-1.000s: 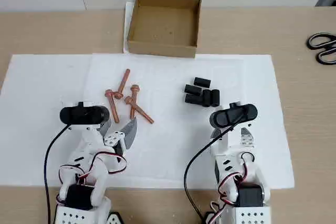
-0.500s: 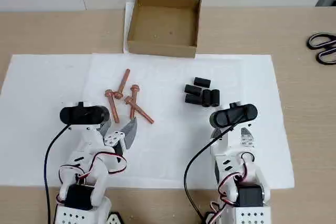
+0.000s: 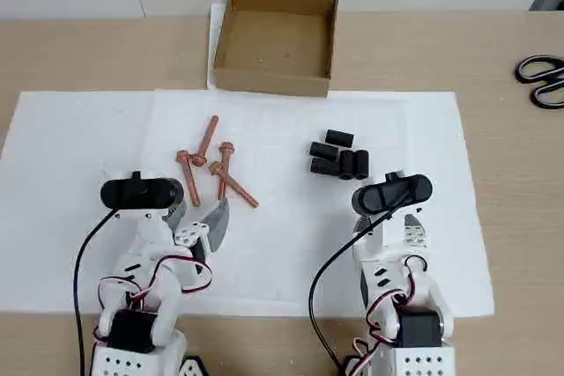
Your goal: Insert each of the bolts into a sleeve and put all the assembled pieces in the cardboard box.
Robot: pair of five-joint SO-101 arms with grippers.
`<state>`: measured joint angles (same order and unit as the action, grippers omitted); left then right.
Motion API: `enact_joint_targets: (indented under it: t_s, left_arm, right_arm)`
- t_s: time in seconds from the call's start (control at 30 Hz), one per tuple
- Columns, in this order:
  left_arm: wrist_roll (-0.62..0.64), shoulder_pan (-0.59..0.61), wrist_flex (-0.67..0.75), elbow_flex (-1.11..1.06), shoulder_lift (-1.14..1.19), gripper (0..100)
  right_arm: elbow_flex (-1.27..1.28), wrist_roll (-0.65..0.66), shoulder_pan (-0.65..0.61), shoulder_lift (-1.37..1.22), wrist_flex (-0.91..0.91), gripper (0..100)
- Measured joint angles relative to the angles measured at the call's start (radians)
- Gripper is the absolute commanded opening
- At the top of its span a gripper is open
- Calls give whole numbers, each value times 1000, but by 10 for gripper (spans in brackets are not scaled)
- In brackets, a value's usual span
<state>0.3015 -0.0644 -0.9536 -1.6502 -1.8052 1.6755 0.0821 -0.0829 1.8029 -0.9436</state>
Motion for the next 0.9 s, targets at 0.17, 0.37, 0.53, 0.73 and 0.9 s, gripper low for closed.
enact_joint_targets:
  t_s: [0.17,0.37,0.53,0.73,0.9]
  left_arm:
    - [0,130,-12,141,0,246]
    - [-12,245,-31,209,0,246]
    - [-98,256,-127,288,0,246]
    - [-141,256,-169,338,0,246]
    - [-144,256,-170,393,0,246]
  right_arm:
    - [0,0,0,0,0,199]
    - [0,0,0,0,0,199]
    - [0,0,0,0,0,199]
    - [-133,0,-3,0,-114,199]
    - [-328,0,-2,0,-221,199]
